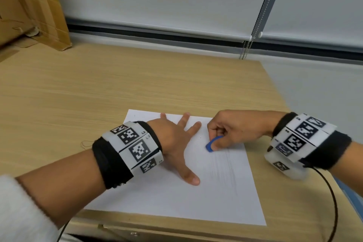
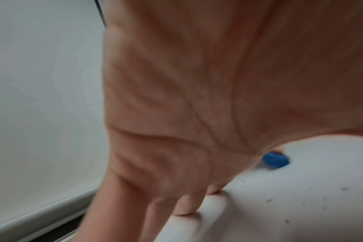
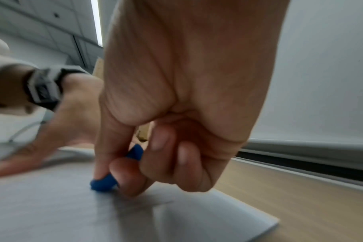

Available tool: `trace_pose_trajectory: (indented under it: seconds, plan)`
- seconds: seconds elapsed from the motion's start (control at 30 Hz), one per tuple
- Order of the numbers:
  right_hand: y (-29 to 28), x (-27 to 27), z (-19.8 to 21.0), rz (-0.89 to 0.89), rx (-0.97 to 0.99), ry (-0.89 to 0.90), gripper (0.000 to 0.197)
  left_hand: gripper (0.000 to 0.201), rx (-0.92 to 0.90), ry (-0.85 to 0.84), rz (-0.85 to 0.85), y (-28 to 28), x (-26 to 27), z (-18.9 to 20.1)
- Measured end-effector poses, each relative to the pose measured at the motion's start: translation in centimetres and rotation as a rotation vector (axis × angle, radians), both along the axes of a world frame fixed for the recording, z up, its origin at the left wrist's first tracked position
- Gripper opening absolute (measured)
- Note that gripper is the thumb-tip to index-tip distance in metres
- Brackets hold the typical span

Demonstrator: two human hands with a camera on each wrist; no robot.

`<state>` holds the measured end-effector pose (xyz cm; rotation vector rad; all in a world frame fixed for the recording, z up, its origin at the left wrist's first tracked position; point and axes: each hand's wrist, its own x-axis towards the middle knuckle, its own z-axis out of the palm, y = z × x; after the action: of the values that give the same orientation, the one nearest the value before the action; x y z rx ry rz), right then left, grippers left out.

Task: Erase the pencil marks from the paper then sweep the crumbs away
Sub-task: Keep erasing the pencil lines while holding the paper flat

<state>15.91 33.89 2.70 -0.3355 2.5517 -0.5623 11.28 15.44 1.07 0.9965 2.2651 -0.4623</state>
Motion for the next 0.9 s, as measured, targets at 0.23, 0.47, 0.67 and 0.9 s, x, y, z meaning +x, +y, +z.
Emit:
trace_pose_trajectory:
  seconds: [0.23,0.47,0.67,0.9]
  plan:
    - [-0.5,1.3,-0.3,0.037,0.072,0.05,0.021,0.137,-0.019,0.028,-0.008,0.2,0.2,0.2]
    - [-0.5,0.9,0.2,0.058,0.161,0.126,0.036,0.137,-0.022,0.048,-0.01,0.3,0.2,0.4]
    - [-1.8,3.4,0.3,0.204,0.164,0.075,0.043,0.137,-0.022,0.053,-0.014,0.2,0.4,0.5]
    - [-2.1,5.0,-0.3,0.191,0.17,0.063,0.04,0.14,-0.038,0.044,-0.004,0.5,0.2,0.5]
